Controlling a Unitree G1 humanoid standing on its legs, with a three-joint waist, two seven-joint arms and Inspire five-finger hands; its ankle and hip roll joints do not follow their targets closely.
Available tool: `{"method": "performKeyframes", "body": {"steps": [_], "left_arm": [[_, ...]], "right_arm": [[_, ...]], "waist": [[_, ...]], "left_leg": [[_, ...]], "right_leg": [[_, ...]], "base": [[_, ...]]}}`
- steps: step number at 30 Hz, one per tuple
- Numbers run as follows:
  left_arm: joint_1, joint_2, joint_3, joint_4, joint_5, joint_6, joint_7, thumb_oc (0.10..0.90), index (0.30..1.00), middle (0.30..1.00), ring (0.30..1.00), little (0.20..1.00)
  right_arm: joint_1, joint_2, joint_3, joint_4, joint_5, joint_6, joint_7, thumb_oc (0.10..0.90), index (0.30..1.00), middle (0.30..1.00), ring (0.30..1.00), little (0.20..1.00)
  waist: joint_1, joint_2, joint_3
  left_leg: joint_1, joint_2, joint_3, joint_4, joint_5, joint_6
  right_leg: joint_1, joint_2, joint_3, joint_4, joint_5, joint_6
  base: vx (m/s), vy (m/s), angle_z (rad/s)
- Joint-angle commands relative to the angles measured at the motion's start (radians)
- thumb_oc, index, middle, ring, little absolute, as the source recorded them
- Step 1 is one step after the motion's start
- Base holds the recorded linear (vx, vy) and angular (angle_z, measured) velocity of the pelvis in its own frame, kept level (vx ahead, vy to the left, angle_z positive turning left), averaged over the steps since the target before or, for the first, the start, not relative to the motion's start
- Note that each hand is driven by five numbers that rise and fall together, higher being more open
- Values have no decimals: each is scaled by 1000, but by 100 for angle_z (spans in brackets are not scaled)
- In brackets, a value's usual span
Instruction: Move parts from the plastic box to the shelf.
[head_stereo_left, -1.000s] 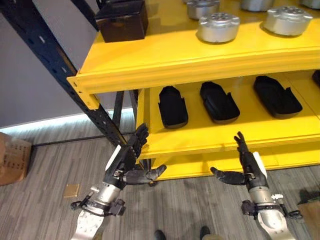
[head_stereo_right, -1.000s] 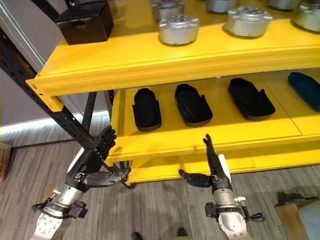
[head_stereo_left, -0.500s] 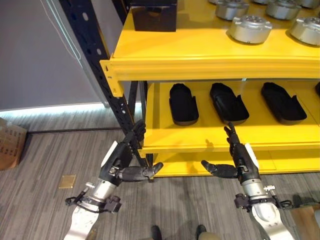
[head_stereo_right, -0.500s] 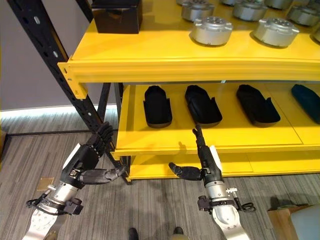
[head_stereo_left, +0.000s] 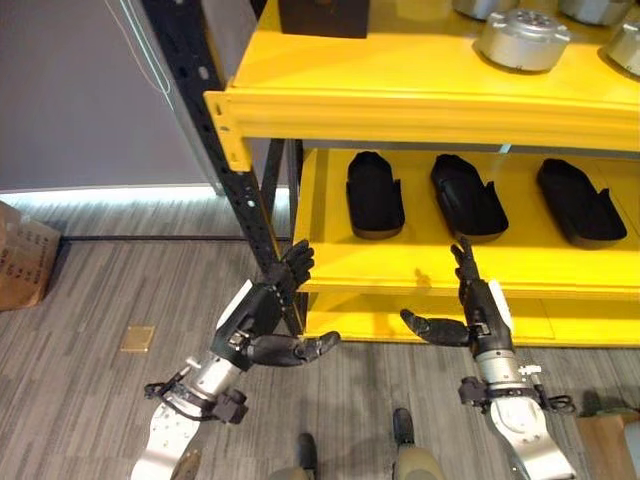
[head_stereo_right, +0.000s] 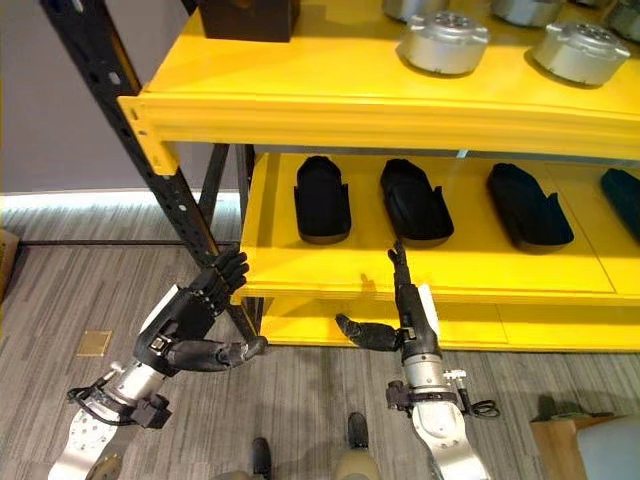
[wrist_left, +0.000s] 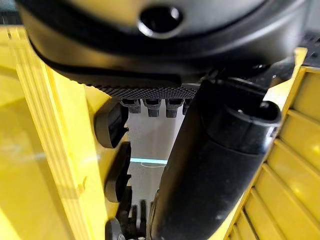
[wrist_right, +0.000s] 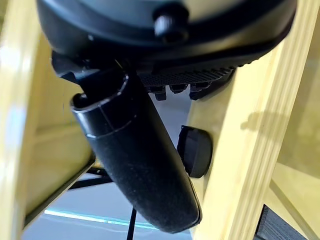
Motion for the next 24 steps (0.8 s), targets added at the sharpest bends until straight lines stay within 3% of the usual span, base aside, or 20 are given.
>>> {"method": "performKeyframes", "body": {"steps": [1,7,24], "left_arm": [[-74,-7,5,-111,-26,-92,-15,900,1000,1000,1000,1000],[-53,-13,-2,-116,-45,-94,-21,900,1000,1000,1000,1000],[-39,-6,4,-136,-37,-60,2,900,1000,1000,1000,1000]], "right_arm": [[-102,-32,-18,-83,-1,-76,7,900,1000,1000,1000,1000],[-124,-73,8,-78,7,-82,0,900,1000,1000,1000,1000],[-175,-96,73,-75,31,-80,93,900,1000,1000,1000,1000]], "waist": [[-2,24,-70],[16,22,-98],[35,34,-107]], "left_leg": [[39,15,28,-6,-62,41],[44,38,30,-6,-57,16],[40,63,16,-6,-40,-5]], "right_leg": [[-51,32,-17,83,-40,8],[28,36,-47,13,-55,-15],[60,46,-62,-2,-74,-36]], "base": [[74,-157,0],[72,-131,2],[25,-39,-2]]}}
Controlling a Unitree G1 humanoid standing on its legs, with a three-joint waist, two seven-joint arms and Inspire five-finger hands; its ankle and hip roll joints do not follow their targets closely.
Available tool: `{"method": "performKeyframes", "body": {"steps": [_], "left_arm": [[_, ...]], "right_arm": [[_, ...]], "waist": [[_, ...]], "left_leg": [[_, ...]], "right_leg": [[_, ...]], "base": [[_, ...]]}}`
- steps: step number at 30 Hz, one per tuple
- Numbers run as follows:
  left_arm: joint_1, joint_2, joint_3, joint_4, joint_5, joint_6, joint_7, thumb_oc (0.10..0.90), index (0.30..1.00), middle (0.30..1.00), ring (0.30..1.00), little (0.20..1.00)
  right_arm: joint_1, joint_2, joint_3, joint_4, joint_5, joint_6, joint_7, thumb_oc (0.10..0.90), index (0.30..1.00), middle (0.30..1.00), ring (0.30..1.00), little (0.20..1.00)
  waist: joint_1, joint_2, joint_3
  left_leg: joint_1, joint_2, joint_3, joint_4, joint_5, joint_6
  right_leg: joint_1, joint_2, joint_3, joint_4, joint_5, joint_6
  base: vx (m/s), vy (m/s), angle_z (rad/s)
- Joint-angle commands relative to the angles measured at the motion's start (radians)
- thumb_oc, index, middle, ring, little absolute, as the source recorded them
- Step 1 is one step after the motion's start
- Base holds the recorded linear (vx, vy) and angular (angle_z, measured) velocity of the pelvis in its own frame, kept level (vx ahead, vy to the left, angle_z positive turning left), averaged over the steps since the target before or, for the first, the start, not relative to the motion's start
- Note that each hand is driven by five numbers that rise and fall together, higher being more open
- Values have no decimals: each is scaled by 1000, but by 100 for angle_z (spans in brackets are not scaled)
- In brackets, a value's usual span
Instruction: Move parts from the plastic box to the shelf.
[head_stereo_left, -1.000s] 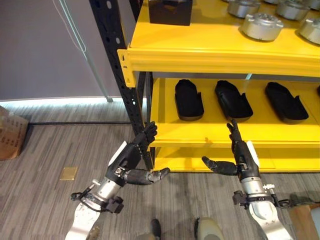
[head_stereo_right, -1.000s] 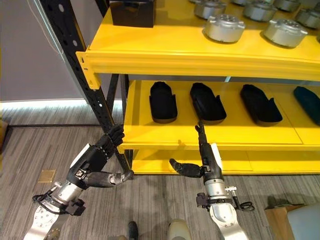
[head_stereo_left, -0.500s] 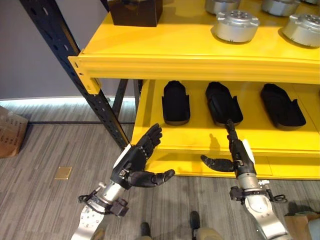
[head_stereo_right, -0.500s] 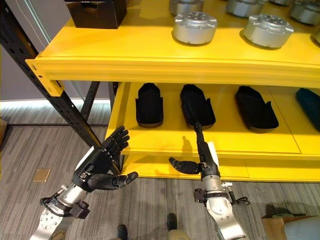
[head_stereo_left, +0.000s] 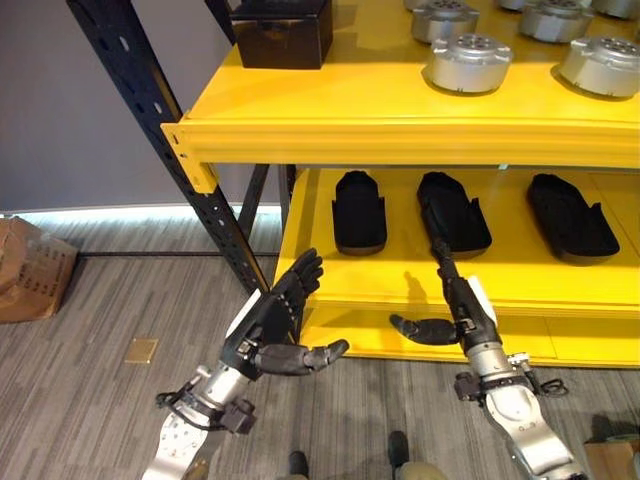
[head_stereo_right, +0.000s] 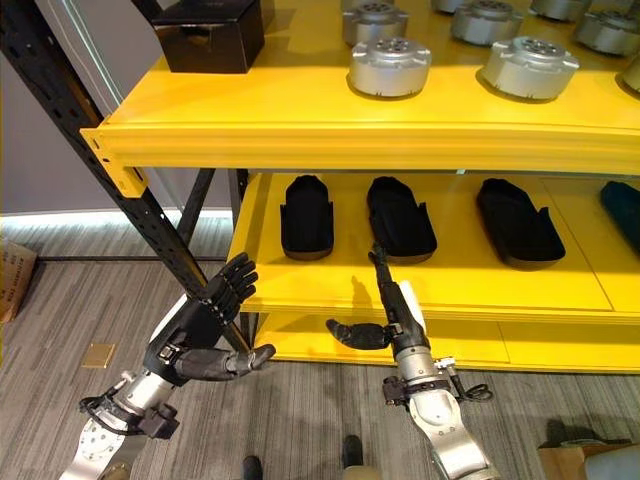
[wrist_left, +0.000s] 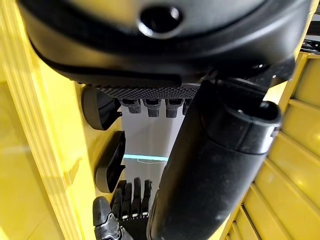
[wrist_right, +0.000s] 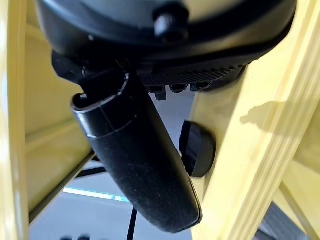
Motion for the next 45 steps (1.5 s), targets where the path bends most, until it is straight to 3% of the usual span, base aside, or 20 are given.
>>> {"method": "performKeyframes", "body": {"steps": [1,4,15,38,45], "left_arm": [[-49,18,34,-120,-35,-65,0,900,1000,1000,1000,1000],[-55,16,24,-114,-27,-68,8,900,1000,1000,1000,1000],[-61,20,2,-115,-30,-51,4,900,1000,1000,1000,1000],[-102,3,-17,-115,-40,-32,-28,900,1000,1000,1000,1000],[-110,1,-29,-111,-36,-26,-29,900,1000,1000,1000,1000]], "right_arm": [[-119,-9,4,-73,31,-103,-10,900,1000,1000,1000,1000],[-136,4,13,-58,28,-136,-70,900,1000,1000,1000,1000],[-211,47,-8,70,-42,-141,-203,900,1000,1000,1000,1000],[-313,76,10,196,-21,-100,-174,900,1000,1000,1000,1000],[-331,82,8,229,-45,-86,-229,900,1000,1000,1000,1000]], "waist": [[19,-42,-73],[23,-40,-72],[50,-25,-71],[78,-7,-68],[80,-5,-68]], "left_leg": [[15,-42,9,-4,-34,51],[15,-40,7,-4,-30,50],[11,-39,-21,2,-29,51],[0,-33,-49,10,-19,39],[-2,-32,-47,15,-19,37]], "right_leg": [[24,-58,-30,28,-62,34],[25,-59,-30,31,-64,32],[34,-59,-35,48,-84,23],[48,-55,-54,59,-107,1],[49,-56,-54,61,-108,0]], "base": [[0,0,0],[0,0,0],[17,-11,4],[6,-8,4],[0,0,0]]}}
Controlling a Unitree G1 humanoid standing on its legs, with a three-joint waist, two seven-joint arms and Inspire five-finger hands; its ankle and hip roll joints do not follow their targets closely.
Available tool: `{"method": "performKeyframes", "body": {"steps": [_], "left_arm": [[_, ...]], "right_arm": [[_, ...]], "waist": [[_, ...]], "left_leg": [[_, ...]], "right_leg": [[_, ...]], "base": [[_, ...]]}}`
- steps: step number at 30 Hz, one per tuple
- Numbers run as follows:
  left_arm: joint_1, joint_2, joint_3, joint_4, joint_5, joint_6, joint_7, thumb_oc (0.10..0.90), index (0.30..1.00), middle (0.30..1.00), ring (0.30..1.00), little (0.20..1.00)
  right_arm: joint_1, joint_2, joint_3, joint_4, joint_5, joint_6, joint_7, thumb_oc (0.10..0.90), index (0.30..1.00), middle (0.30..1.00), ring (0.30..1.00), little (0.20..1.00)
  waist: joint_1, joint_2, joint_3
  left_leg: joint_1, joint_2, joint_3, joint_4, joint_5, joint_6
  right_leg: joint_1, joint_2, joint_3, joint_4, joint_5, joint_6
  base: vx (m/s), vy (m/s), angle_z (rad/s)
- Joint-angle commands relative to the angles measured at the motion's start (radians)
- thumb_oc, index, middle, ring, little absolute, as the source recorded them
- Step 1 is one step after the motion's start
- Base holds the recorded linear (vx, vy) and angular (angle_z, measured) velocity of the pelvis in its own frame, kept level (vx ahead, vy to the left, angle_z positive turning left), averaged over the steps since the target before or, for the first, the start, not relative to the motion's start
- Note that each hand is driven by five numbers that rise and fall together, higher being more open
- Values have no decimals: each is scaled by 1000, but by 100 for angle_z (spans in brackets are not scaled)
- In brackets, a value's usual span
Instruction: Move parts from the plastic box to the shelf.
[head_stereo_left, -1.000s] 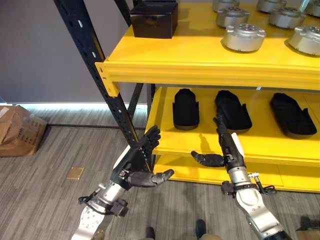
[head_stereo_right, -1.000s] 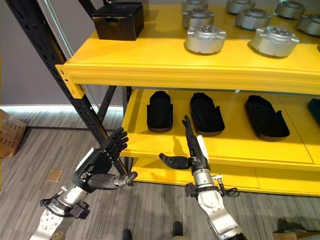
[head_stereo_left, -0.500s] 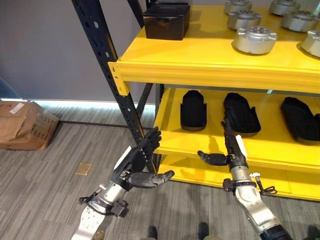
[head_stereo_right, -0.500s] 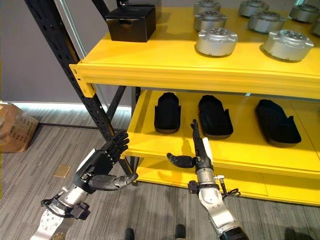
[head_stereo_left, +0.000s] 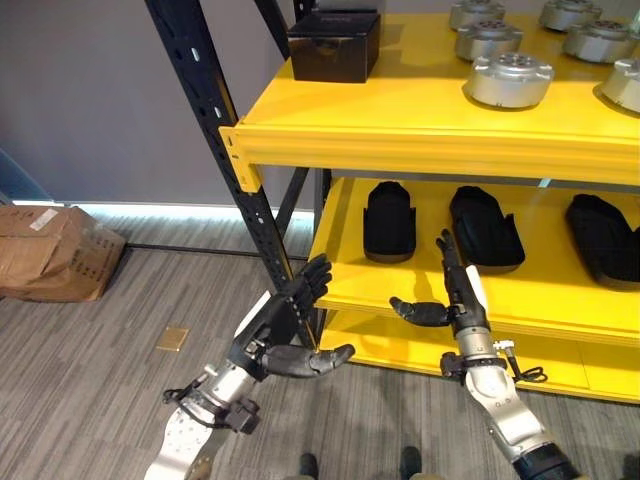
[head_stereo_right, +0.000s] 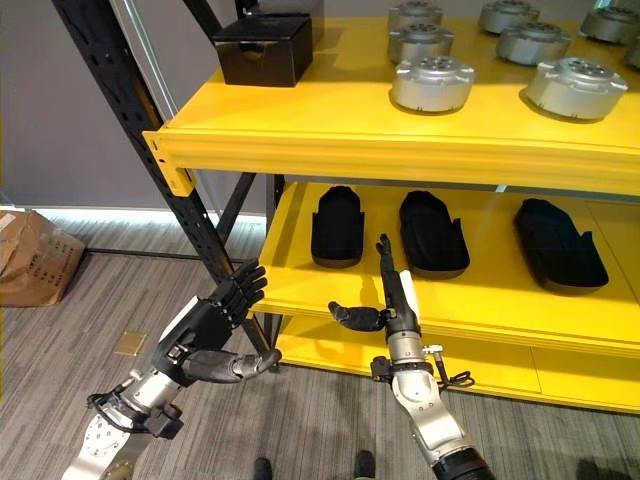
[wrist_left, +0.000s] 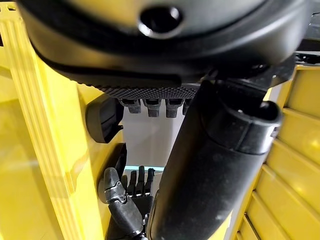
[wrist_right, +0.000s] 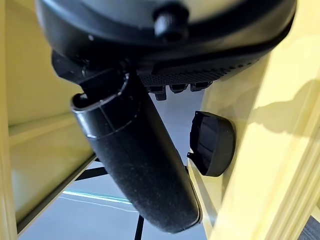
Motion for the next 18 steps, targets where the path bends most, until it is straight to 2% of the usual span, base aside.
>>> {"method": "performKeyframes", "body": {"steps": [1,5,18], "left_arm": [[-92,1,-16,-108,-33,-78,-3,900,1000,1000,1000,1000],[-93,1,-23,-106,-37,-76,-3,900,1000,1000,1000,1000],[-112,-4,-51,-112,-65,-62,2,900,1000,1000,1000,1000]], "right_arm": [[-184,17,-20,24,-31,-73,-57,900,1000,1000,1000,1000],[-198,25,-25,60,-32,-79,-75,900,1000,1000,1000,1000],[-321,2,-28,134,-28,-27,-48,900,1000,1000,1000,1000]], "waist": [[25,-36,-29],[30,-27,-23],[45,12,12]], "left_leg": [[16,-17,7,12,-33,31],[11,-19,6,18,-34,31],[-25,-32,-10,37,-30,29]], "right_leg": [[32,-40,-12,62,-104,-4],[30,-43,-14,67,-106,-5],[-11,-61,-23,108,-116,-11]], "base": [[0,0,0],[0,0,0],[0,31,5]]}}
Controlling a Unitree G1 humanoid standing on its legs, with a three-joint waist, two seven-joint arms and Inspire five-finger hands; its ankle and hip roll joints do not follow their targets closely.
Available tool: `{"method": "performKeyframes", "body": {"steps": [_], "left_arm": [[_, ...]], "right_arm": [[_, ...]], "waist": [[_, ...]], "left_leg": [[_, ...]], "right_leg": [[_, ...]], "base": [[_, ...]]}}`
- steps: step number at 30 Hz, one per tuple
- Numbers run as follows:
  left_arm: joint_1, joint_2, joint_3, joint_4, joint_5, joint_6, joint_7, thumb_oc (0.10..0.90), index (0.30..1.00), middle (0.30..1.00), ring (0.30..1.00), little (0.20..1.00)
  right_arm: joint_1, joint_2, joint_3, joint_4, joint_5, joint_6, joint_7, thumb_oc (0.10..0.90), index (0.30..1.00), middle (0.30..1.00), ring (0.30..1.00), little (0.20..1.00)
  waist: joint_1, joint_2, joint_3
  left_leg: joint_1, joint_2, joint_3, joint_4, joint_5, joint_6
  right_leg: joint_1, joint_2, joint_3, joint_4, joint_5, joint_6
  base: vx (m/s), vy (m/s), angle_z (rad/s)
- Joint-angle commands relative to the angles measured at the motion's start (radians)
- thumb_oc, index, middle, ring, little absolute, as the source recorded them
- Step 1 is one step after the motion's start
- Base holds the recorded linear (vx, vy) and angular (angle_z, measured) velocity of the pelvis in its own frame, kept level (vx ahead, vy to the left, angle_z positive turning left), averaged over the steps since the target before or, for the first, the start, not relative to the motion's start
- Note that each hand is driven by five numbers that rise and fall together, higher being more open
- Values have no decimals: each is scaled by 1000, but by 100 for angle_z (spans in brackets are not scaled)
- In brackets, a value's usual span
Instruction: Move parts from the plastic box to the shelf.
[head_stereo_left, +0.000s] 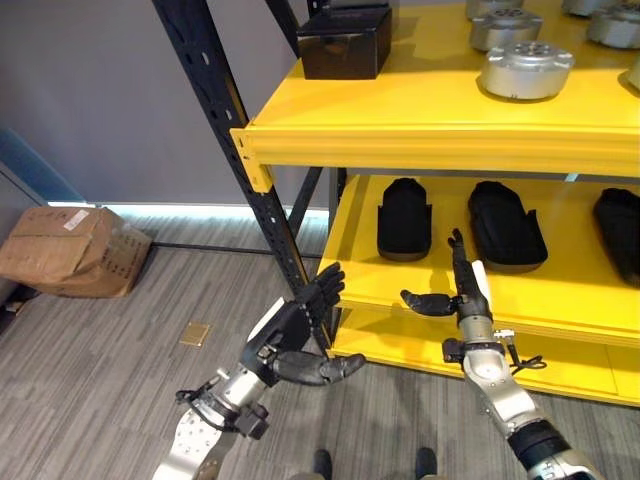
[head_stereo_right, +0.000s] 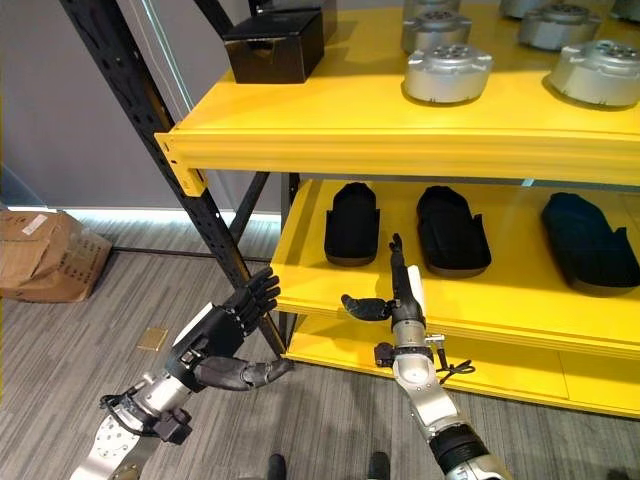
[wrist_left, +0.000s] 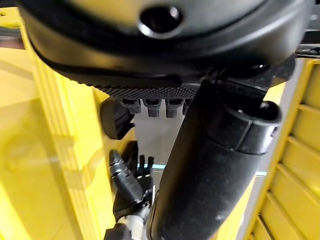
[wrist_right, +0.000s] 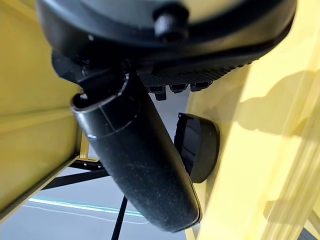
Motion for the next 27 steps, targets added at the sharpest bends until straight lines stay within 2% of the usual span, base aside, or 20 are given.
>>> {"method": "performKeyframes", "body": {"steps": [1,5,9,17,19,27], "left_arm": [[-108,-4,15,-117,-69,-82,0,900,1000,1000,1000,1000],[-111,-4,4,-117,-69,-82,2,900,1000,1000,1000,1000],[-117,-4,-8,-119,-83,-83,3,900,1000,1000,1000,1000],[-114,-9,-31,-128,-86,-85,24,900,1000,1000,1000,1000],[-112,-13,-44,-126,-85,-92,30,900,1000,1000,1000,1000],[-105,-20,-62,-130,-87,-95,38,900,1000,1000,1000,1000]], "right_arm": [[-199,-6,-28,-33,-32,-65,-7,900,1000,1000,1000,1000],[-226,-15,-36,-17,-25,-57,-21,900,1000,1000,1000,1000],[-276,-33,-54,32,-38,-48,-35,900,1000,1000,1000,1000],[-313,-44,-61,66,-54,-24,-57,900,1000,1000,1000,1000],[-324,-44,-64,75,-54,-34,-66,900,1000,1000,1000,1000],[-330,-38,-66,75,-78,-17,-82,900,1000,1000,1000,1000]], "waist": [[21,-40,17],[24,-27,31],[28,0,53],[28,26,69],[27,39,77],[24,60,83]], "left_leg": [[-12,-19,8,41,-32,26],[-25,-23,5,48,-30,27],[-34,-30,-3,53,-25,27],[-38,-39,-2,55,-18,28],[-42,-44,-3,59,-17,29],[-38,-51,-4,63,-15,30]], "right_leg": [[-12,-48,-1,116,-111,-15],[-27,-52,-3,129,-114,-17],[-39,-57,-6,145,-119,-22],[-47,-61,-6,157,-122,-25],[-51,-64,-5,165,-125,-27],[-51,-70,-2,176,-128,-28]], "base": [[-11,46,3],[-10,23,3],[-1,31,1],[8,20,6],[22,39,2],[15,14,1]]}}
